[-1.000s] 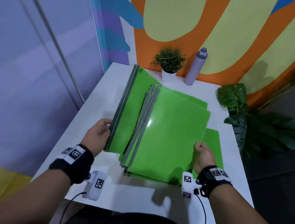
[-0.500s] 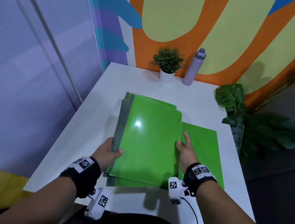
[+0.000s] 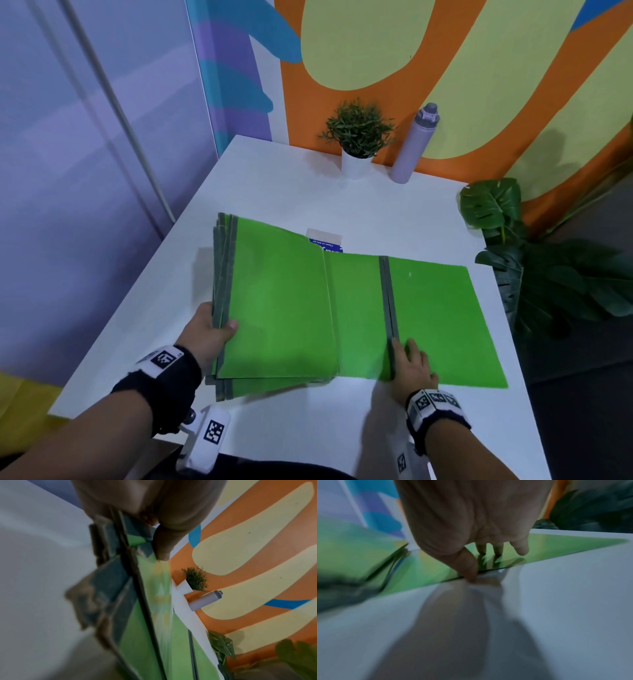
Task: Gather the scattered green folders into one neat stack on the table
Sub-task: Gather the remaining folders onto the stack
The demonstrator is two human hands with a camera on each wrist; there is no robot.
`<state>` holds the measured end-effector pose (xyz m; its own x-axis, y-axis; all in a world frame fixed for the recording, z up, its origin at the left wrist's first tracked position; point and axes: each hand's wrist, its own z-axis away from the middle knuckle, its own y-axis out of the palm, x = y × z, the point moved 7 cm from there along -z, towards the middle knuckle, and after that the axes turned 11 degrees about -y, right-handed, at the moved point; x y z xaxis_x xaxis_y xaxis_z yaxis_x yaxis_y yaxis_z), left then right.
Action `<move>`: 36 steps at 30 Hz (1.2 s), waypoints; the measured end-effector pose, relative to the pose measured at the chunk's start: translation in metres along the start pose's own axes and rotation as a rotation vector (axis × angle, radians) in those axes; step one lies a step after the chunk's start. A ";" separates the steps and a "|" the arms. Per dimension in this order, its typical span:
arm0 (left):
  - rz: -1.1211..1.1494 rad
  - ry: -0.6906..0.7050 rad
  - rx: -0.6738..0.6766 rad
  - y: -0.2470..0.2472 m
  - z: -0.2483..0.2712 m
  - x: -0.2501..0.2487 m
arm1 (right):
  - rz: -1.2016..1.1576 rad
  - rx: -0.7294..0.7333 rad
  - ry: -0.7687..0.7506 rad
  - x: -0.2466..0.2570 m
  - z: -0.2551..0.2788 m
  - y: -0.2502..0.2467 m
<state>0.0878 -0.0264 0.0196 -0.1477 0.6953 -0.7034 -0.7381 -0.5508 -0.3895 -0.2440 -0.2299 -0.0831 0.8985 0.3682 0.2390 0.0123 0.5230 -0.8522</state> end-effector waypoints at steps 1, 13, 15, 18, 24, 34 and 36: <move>-0.015 0.008 0.001 0.002 0.002 -0.001 | -0.057 -0.011 0.065 -0.006 -0.001 -0.005; -0.117 0.045 0.025 0.015 0.003 -0.017 | 0.037 -0.002 0.110 -0.016 0.006 -0.016; -0.126 0.045 0.029 0.016 0.003 -0.016 | 0.106 0.007 0.067 -0.013 0.004 -0.015; -0.125 0.045 0.032 0.016 0.003 -0.015 | 0.157 0.004 0.035 -0.011 0.003 -0.017; -0.073 0.064 -0.009 0.012 -0.002 -0.016 | -0.002 -0.056 0.254 -0.031 0.013 -0.026; 0.009 0.053 -0.036 0.002 -0.010 -0.015 | 0.111 0.098 0.081 -0.022 -0.002 -0.018; 0.002 0.050 -0.041 0.001 -0.009 -0.012 | -0.041 -0.041 0.174 -0.029 -0.003 -0.026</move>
<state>0.0949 -0.0396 0.0222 -0.1152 0.6704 -0.7330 -0.7099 -0.5717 -0.4113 -0.2692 -0.2568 -0.0694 0.9592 0.2069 0.1924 0.0648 0.5016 -0.8626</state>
